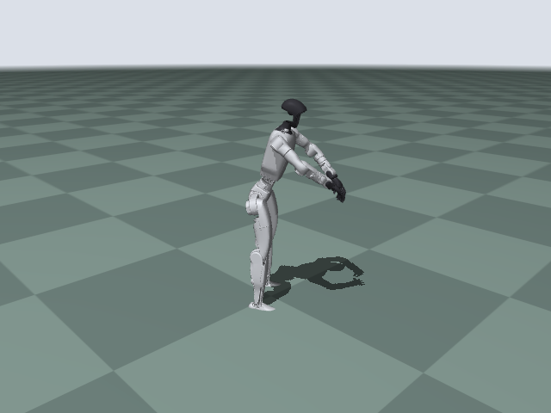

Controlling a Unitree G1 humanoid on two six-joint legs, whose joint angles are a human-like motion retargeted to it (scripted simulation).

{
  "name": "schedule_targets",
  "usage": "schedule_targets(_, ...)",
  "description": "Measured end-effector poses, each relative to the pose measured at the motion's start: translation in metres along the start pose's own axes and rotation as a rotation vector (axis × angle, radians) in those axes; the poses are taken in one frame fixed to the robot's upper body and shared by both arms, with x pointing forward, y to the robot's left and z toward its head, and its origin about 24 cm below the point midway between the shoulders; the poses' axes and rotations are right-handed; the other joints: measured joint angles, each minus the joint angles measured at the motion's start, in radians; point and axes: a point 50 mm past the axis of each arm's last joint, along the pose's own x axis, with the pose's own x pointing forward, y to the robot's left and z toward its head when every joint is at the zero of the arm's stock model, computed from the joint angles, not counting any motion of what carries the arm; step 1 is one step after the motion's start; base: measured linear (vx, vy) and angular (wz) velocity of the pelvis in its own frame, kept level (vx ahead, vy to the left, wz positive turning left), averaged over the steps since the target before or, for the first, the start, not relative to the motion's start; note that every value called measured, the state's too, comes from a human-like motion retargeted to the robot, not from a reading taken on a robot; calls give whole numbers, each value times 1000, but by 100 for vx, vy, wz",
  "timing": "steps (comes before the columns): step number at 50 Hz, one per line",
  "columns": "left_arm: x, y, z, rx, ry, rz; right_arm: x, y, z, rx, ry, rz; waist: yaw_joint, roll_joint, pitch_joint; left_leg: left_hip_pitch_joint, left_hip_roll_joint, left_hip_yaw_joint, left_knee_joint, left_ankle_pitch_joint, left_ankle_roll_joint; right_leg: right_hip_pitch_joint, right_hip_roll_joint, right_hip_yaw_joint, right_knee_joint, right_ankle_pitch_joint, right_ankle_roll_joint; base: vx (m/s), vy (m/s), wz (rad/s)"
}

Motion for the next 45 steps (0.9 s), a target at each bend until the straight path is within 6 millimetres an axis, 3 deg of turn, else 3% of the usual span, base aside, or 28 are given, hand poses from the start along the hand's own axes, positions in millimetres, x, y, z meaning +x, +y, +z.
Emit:
schedule_targets(11, 0, -7, 3, -57, -1, 15, -8, -7, -12, 185, 29, -76, 27, -76, -9, 15, -1, 12, 2, -8, 1, 3, 0, 8, 10, -18, -5, 0, 0, 0)
schedule_targets(13, -1, -13, 7, -89, -15, 17, -11, -11, -13, 248, 20, -112, 31, -96, -8, 18, 0, 15, 2, -7, 1, 3, 1, 10, 16, -24, -6, -2, -3, -4)
schedule_targets(15, -1, -36, 19, -158, -50, 0, -11, 1, -5, 333, -5, -123, 29, -123, -72, -24, -11, 33, -29, 37, 11, -70, -10, 25, 39, -15, -8, -7, -6, -8)
schedule_targets(18, -8, -32, 24, -270, -81, 67, -24, -12, -12, 412, -37, -198, 22, -126, -27, 0, -1, 22, 0, 3, 4, -32, -1, 14, 40, -44, -13, -2, -6, -3)
schedule_targets(20, -13, -49, 37, -390, -119, 96, -31, 0, -4, 499, -76, -216, 10, -140, -73, -27, -10, 38, -29, 44, 11, -88, -8, 27, 60, -40, -17, -8, -8, -10)
schedule_targets(25, -39, -42, 34, -672, -120, 327, -68, -5, -8, 612, -142, -366, -23, -148, -37, -19, -1, 30, -3, 28, 3, -73, 0, 20, 65, -71, -32, -6, -8, -8)
schedule_targets(27, -60, -57, 39, -817, -99, 404, -88, 10, 4, 654, -168, -390, -49, -145, -39, -1, -3, 45, -25, 55, 7, -72, 0, 34, 69, -63, -35, -7, -7, -17)
schedule_targets(28, -65, -50, 32, -848, -86, 462, -96, 5, -1, 650, -166, -431, -58, -144, -17, 3, 3, 36, -8, 39, 4, -59, 5, 27, 68, -74, -38, -6, -7, -6)
schedule_targets(30, -77, -55, 33, -965, -68, 545, -111, 11, 3, 678, -176, -483, -85, -144, -31, -15, -1, 44, -29, 72, 11, -103, 2, 40, 95, -72, -40, -8, -6, -5)
schedule_targets(35, -112, -54, 18, -1179, -1, 779, -150, 16, 3, 707, -157, -611, -134, -139, 46, 5, 8, 29, -2, 50, 5, -85, 11, 40, 122, -103, -48, -4, -3, -4)
schedule_targets(37, -124, -56, 18, -1283, 19, 863, -161, 21, 5, 750, -146, -657, -147, -138, 84, 25, 11, 27, -4, 54, 7, -72, 14, 45, 130, -108, -51, -3, -2, -5)
schedule_targets(39, -137, -64, 21, -1394, 50, 931, -171, 30, 10, 806, -127, -690, -162, -143, 82, 23, 4, 33, -17, 72, 12, -96, 9, 59, 157, -115, -52, -3, -2, -4)
schedule_targets(45, -154, -68, 17, -1632, 115, 1102, -186, 30, 6, 897, -80, -827, -163, -151, 172, 86, 13, 24, 7, 44, 12, -29, 19, 64, 166, -140, -55, 0, 0, 0)
